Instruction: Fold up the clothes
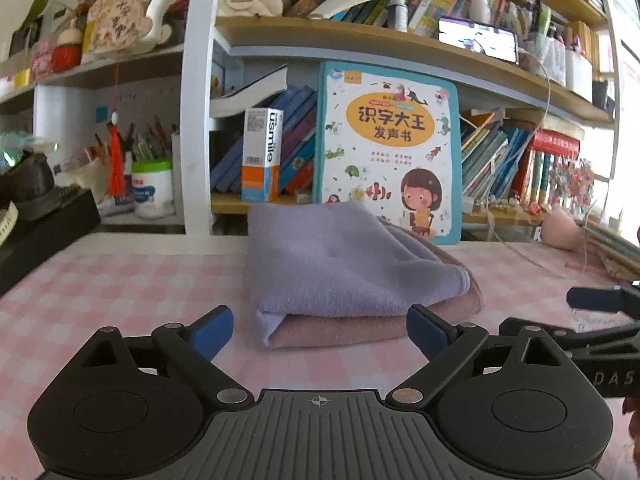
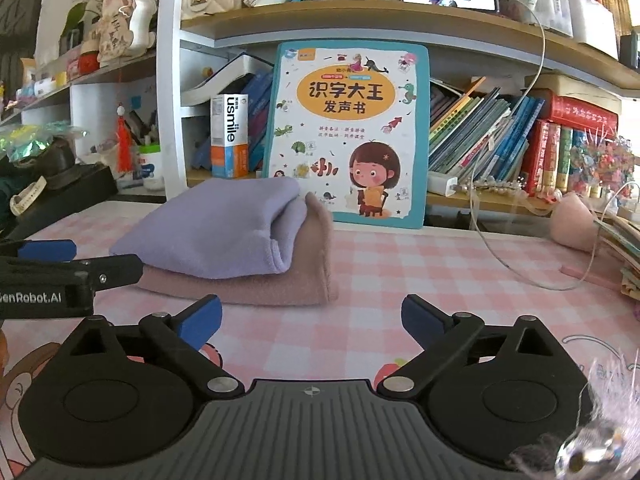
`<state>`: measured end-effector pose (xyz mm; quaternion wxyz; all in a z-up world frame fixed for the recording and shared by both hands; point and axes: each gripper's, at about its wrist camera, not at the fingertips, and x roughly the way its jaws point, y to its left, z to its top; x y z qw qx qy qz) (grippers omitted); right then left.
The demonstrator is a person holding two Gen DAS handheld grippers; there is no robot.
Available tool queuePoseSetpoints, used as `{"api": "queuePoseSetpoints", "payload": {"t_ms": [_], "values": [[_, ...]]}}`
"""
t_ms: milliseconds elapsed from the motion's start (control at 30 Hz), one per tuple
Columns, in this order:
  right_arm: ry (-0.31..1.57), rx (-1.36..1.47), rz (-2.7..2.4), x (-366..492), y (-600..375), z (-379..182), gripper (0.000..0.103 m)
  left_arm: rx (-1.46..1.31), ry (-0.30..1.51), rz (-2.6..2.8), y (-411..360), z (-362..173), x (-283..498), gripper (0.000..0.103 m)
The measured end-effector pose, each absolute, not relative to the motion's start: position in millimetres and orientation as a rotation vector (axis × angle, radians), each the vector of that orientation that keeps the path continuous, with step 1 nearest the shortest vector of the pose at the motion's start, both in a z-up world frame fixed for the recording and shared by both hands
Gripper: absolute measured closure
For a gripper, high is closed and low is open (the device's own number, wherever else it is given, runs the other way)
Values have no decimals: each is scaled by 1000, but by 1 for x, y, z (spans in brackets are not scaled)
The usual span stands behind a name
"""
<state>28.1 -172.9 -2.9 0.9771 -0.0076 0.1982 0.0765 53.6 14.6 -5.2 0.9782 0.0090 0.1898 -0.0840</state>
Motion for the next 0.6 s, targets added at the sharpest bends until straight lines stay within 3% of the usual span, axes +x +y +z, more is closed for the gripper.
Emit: {"api": "queuePoseSetpoints", "payload": {"t_ms": [600], "values": [[345,19,102,21,-181,-1,0,65,385,-134,9,-6,52,0]]}}
